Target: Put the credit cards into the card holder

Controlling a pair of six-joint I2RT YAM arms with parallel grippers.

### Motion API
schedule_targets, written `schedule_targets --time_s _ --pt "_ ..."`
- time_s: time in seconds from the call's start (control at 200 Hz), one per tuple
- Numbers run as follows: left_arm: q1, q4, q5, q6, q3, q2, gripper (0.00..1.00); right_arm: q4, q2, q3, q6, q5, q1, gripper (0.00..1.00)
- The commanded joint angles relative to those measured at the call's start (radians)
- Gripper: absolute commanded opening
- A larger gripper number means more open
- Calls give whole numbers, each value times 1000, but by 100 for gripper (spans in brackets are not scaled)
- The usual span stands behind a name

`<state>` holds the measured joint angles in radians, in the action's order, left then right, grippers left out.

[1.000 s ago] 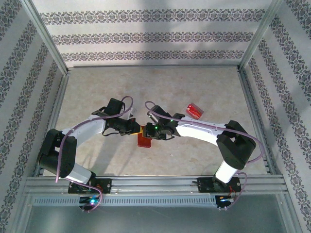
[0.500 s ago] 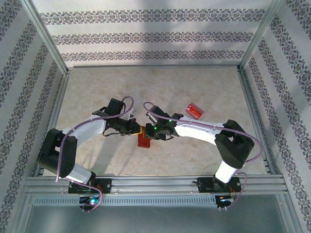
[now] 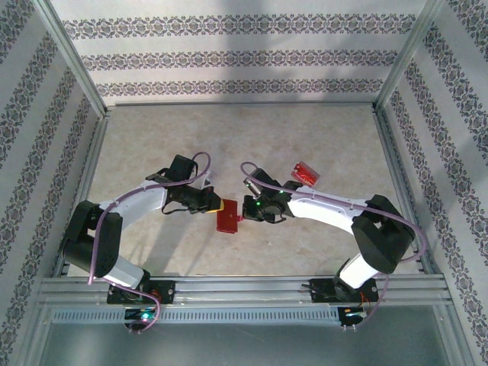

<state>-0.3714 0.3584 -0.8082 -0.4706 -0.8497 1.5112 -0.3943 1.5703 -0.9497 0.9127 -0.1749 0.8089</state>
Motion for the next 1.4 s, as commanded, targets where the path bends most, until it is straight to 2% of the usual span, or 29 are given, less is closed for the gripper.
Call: schedule_targets --time_s 0.0,0.115,0.175,0.255,0.38,0.55,0.78,0.85,0.89,1.004,1.059,1.149,1.254,1.394 --pt "-14 -3 -18 16 -10 15 0 -30 -36 26 -13 32 -15 8" --pt "-14 25 -7 34 -29 12 0 -28 -54 22 -9 27 -8 13" --pt "-16 12 -8 29 -19 18 0 -33 -55 22 -13 32 -9 19" --pt "-17 2 -13 23 -11 21 0 -69 -56 10 -24 43 -16 34" --pt "-19 30 -2 55 -31 29 0 -107 -102 -4 -27 68 -4 40" --pt "-58 8 -3 76 -51 80 0 -112 -149 -4 -21 78 7 40" --pt "-81 20 2 100 -137 209 0 -18 -173 26 19 49 31 28" --pt "-91 67 19 135 -180 235 0 5 -153 25 33 26 36 26" --pt "-91 85 48 138 -192 238 7 21 -143 24 38 23 44 26" --pt "-91 93 97 145 -176 227 51 53 -112 25 42 11 50 23" --pt "-90 102 124 156 -169 202 61 47 -96 12 44 2 50 23" --pt "-88 131 174 202 -163 135 71 49 -78 -12 46 0 62 23" --pt "-69 129 232 242 -125 51 78 58 -34 -43 36 -12 68 23" --pt "-18 150 270 282 -102 -41 81 33 44 -125 29 -40 82 22"
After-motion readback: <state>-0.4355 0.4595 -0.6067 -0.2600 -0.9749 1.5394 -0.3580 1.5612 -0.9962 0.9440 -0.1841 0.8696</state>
